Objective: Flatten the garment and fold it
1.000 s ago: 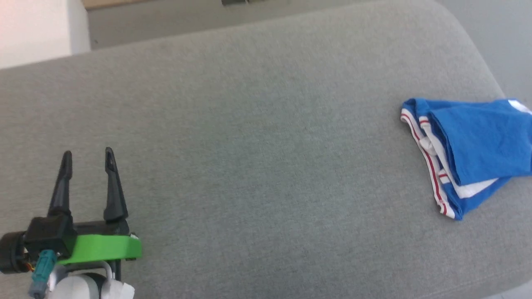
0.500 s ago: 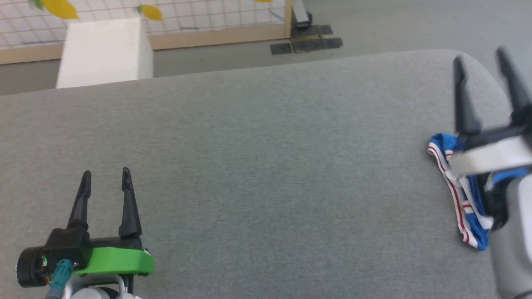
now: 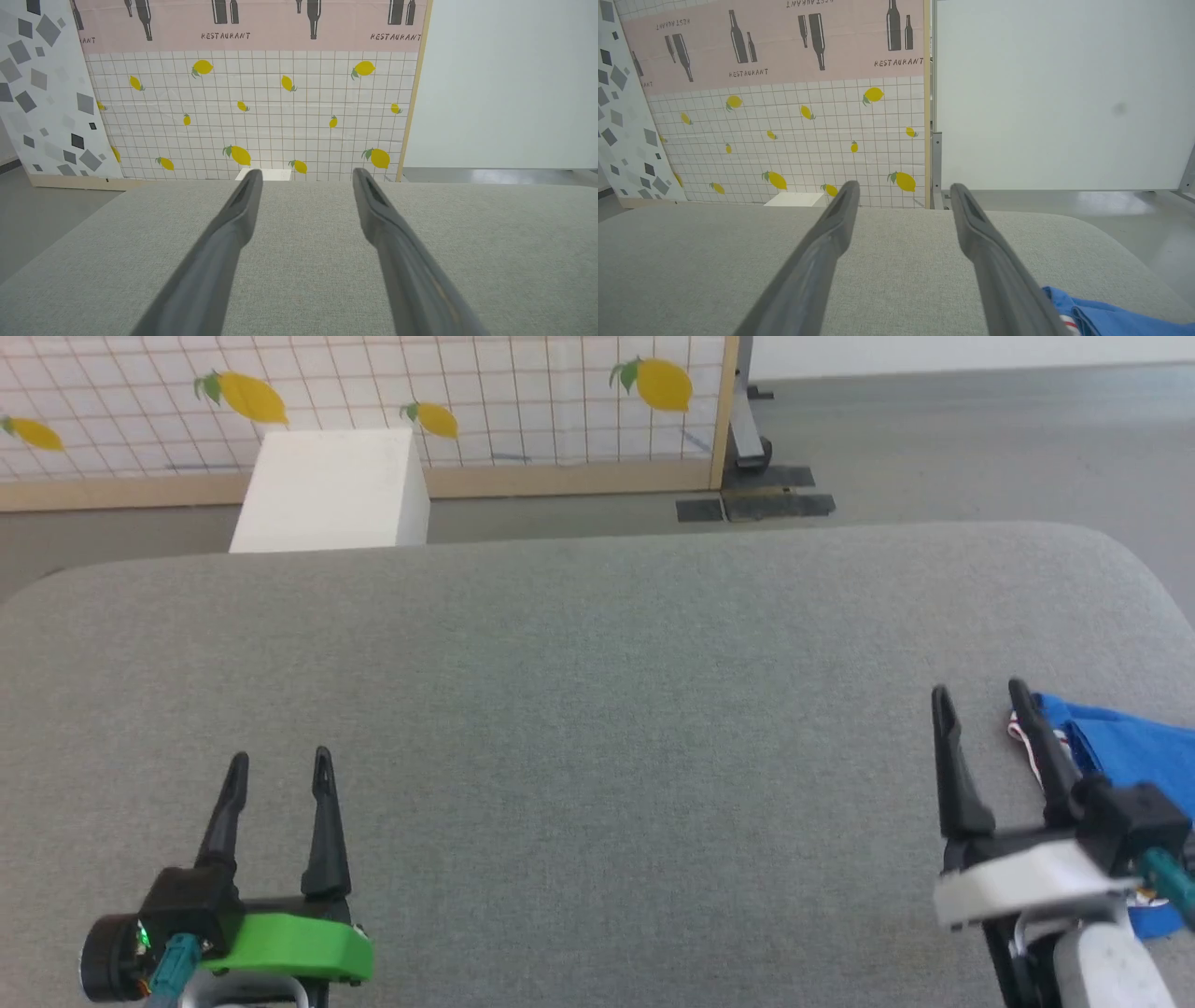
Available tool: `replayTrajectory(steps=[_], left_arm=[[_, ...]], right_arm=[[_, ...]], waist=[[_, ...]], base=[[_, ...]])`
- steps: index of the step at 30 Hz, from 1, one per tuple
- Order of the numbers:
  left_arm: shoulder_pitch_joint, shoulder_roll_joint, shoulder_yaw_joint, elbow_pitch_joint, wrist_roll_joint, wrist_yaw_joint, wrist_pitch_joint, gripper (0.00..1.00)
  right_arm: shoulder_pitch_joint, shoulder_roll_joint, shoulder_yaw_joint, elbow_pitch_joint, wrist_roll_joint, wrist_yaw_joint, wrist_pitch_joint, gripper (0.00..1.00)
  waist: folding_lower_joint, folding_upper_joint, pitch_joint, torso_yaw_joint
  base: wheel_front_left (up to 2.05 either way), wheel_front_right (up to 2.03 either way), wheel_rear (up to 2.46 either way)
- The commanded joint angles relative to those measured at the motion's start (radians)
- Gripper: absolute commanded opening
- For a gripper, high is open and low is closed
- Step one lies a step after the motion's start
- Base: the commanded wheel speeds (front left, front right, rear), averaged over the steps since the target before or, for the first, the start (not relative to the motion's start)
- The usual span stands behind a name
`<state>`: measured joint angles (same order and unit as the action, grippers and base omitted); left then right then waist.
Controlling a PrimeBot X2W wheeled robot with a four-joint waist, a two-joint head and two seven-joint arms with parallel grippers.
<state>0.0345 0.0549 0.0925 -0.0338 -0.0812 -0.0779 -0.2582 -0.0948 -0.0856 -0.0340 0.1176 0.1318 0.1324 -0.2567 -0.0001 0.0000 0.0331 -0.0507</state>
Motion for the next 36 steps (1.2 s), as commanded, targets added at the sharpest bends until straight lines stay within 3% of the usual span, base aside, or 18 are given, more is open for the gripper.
replayTrajectory(steps=[1,14,27,28,36], left_arm=[[0.017,-0.004,-0.003,0.006,-0.003,0.005,-0.004,1.00],[0.035,-0.005,-0.028,0.033,-0.010,0.019,-0.004,1.00],[0.039,-0.005,-0.023,0.031,-0.018,0.018,-0.004,1.00],[0.026,0.000,-0.026,0.030,-0.015,0.015,0.000,0.00],[0.024,0.000,-0.031,0.030,-0.012,0.017,0.011,0.00]], right_arm=[[0.028,0.009,0.000,-0.020,-0.006,-0.002,-0.002,1.00],[0.165,0.034,-0.008,-0.213,-0.062,-0.002,0.084,1.00],[0.188,0.035,-0.009,-0.226,-0.034,-0.002,0.112,1.00],[0.179,0.033,-0.009,-0.221,-0.042,0.000,0.109,0.00],[0.176,0.033,-0.007,-0.217,-0.046,0.000,0.114,0.00]], waist=[[0.0001,0.0000,-0.018,0.010],[0.0001,0.0000,-0.036,0.010],[0.0001,0.0000,-0.033,0.016],[0.0001,0.0000,-0.033,0.017],[0.0001,0.0000,-0.033,0.018]], base=[[0.00,0.00,0.00],[0.00,0.00,0.00],[0.00,0.00,0.00],[0.00,0.00,0.00],[0.00,0.00,0.00]])
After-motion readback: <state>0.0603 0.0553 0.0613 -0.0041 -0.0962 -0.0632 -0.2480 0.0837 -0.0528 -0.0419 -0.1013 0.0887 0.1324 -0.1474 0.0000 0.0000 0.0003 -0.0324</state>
